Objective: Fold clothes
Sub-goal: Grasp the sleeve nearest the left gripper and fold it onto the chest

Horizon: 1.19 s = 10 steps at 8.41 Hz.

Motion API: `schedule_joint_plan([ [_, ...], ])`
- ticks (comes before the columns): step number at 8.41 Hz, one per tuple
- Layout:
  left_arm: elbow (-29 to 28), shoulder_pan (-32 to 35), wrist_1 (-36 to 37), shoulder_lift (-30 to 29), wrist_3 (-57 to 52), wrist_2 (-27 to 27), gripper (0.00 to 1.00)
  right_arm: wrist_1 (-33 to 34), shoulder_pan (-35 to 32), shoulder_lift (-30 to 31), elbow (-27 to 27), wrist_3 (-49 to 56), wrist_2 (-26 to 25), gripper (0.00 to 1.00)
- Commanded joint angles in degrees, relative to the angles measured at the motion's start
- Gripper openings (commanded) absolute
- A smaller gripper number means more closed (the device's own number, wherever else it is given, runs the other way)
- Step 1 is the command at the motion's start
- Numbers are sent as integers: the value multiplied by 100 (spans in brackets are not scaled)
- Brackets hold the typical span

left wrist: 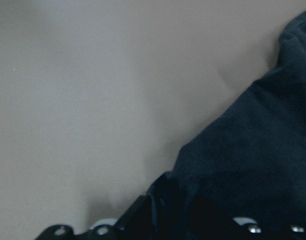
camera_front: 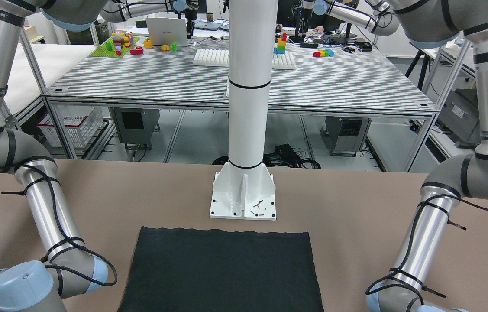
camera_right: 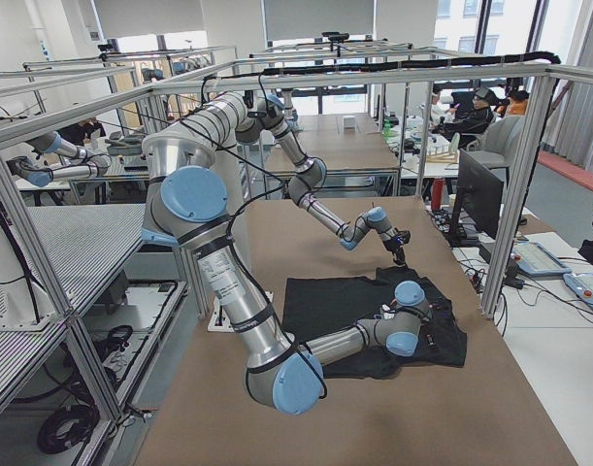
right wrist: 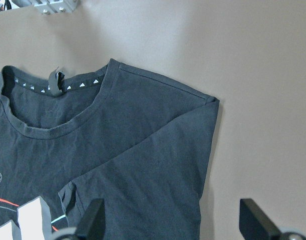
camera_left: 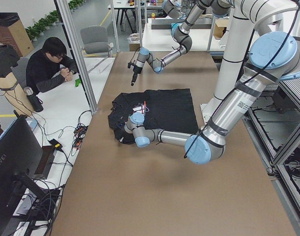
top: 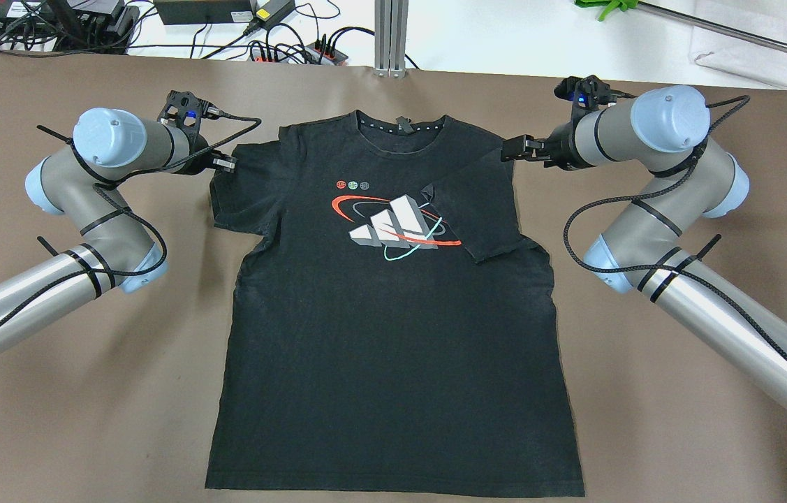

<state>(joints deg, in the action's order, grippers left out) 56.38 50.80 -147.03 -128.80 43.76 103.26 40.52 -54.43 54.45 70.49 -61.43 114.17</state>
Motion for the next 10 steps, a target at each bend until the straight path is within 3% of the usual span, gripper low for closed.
schedule_joint_plan([
  [1, 198, 96, 243, -49, 71, 141, 0, 0, 2, 4, 0, 0, -9, 94],
  [4, 1242, 88, 1761, -319, 700, 142, 0, 0, 11, 13, 0, 8, -9, 94],
  [5, 1253, -121, 2044, -635, 1087, 37, 0, 0, 11, 13, 0, 8, -9, 94],
  [6, 1183, -506, 2238, -934, 1500, -434, 0, 0, 11, 13, 0, 8, -79, 94],
  [8, 572, -1000, 2661, -1733, 1995, -1183, 0, 0, 11, 4, 0, 8, -264, 94],
  [9, 324, -1028, 2592, -1806, 2101, -1403, 0, 0, 11, -5, -9, 8, -264, 94],
  [10, 208, -1089, 2496, -1763, 2102, -1649, 27, 0, 20, 4, -9, 8, -307, 94],
])
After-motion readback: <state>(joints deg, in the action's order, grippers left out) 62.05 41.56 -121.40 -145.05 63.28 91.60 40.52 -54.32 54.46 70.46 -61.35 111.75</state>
